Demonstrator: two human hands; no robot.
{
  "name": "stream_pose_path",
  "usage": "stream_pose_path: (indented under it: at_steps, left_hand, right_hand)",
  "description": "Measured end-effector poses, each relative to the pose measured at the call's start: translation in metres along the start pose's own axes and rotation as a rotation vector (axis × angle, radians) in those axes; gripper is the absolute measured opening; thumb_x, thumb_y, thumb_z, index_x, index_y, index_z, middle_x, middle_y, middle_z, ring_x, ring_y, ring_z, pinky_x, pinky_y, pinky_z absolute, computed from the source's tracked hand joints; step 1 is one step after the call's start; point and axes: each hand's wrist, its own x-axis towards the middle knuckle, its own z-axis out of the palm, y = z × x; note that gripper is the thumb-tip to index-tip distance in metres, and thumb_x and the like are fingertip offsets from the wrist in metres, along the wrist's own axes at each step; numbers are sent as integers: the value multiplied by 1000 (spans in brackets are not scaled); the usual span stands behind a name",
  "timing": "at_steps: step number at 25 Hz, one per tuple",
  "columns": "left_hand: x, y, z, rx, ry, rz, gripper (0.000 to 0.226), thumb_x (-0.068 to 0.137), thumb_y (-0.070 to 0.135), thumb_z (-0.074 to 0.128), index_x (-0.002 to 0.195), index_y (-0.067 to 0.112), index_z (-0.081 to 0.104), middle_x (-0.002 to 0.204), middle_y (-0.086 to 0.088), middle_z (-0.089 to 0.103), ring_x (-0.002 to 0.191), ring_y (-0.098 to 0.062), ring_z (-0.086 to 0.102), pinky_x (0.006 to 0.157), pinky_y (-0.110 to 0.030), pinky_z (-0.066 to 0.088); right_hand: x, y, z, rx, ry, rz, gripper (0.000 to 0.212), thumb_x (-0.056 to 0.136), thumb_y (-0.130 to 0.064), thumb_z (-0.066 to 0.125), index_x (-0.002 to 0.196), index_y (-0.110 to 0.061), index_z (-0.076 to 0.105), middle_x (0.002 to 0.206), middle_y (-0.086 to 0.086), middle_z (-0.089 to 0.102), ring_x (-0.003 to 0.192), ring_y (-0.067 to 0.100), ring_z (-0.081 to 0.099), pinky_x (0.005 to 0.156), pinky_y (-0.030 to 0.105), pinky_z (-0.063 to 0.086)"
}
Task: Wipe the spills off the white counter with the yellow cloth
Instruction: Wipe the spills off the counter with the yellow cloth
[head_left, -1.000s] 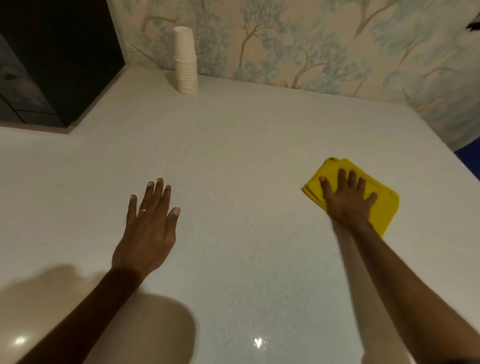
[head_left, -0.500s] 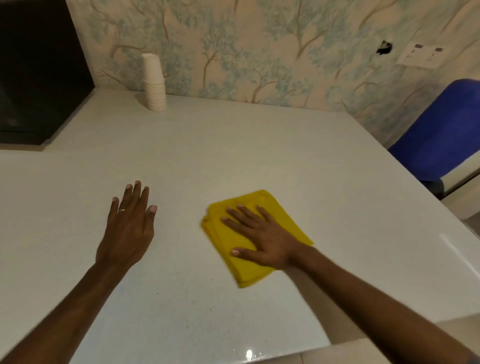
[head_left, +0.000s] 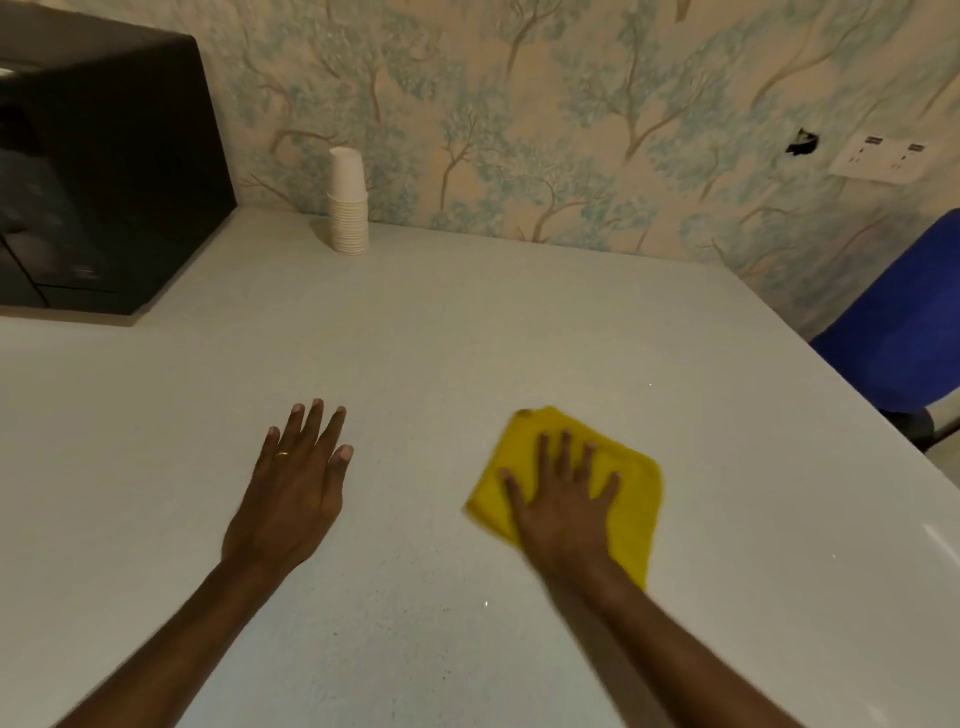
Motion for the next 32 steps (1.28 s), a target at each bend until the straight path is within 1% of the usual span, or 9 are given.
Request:
stream_pose_path:
  at_steps: [3, 5, 8, 10, 15, 19, 25, 29, 32]
  left_hand:
    - [-1, 1, -10, -332, -34, 31, 84, 89, 78, 29, 158, 43, -3, 168, 22, -2, 155, 3, -4, 126, -30, 3]
    - [-2, 4, -19, -489, 18, 27, 89, 87, 78, 34, 159, 40, -4, 169, 22, 0, 157, -4, 0, 129, -37, 4]
    - [-5, 12, -27, -325, 75, 104, 94, 89, 73, 39, 161, 27, 1, 171, 12, 2, 159, -13, 3, 129, -39, 3]
    - [-3, 15, -23, -107, 72, 172, 94, 90, 71, 41, 161, 19, 7, 171, 5, 5, 159, -19, 6, 127, -43, 6]
    - [4, 9, -13, 12, 2, 48, 99, 87, 76, 43, 161, 19, 12, 171, 6, 3, 159, -18, 3, 128, -44, 12]
    - [6, 9, -11, 42, -43, 44, 99, 83, 77, 48, 161, 26, 12, 171, 10, 4, 159, -16, 3, 125, -39, 8]
    - [5, 14, -10, 121, -71, 34, 86, 90, 74, 37, 160, 31, 11, 171, 8, 3, 159, -15, 2, 125, -35, 5]
    - [1, 16, -10, 124, -88, 101, 76, 96, 65, 37, 160, 31, 16, 172, 3, 5, 159, -20, 5, 126, -40, 7]
    - [-1, 13, -8, 152, -113, 50, 74, 97, 67, 30, 160, 36, 5, 171, 12, -5, 158, -10, -4, 125, -34, -1]
  right_hand:
    - [-15, -92, 15, 75, -98, -475, 84, 91, -78, 11, 161, -32, 4, 169, 0, -9, 156, 33, -14, 118, 68, -8]
    - [2, -138, 16, 99, -150, -775, 80, 93, -74, 19, 161, -33, 7, 171, -1, -2, 157, 29, -10, 119, 68, -5]
    - [52, -186, 15, 5, -170, -1074, 78, 95, -62, 39, 161, -32, 9, 171, -1, 4, 158, 27, -2, 121, 66, -3]
    - [96, -211, 19, -27, -172, -1109, 77, 95, -60, 43, 160, -33, 11, 171, -4, 5, 158, 25, 0, 121, 64, -4]
    - [210, -235, 23, 100, -236, -833, 81, 91, -78, 28, 159, -38, 16, 170, -8, 7, 159, 22, 0, 121, 64, -4]
    - [296, -191, 13, 108, -207, -587, 81, 92, -77, 27, 160, -35, 15, 171, -6, 7, 158, 24, 1, 121, 65, -3]
    - [363, -4, -10, 71, -146, -180, 82, 93, -76, 24, 161, -32, 12, 171, -5, 3, 158, 26, 2, 120, 68, 1]
    - [335, 123, -28, 62, -123, 15, 89, 88, -82, 19, 161, -31, 14, 171, -4, 4, 158, 27, 2, 119, 70, 2]
    - [286, 181, -35, 61, -88, 119, 94, 85, -86, 16, 160, -31, 17, 171, -4, 7, 158, 28, 3, 118, 72, 2]
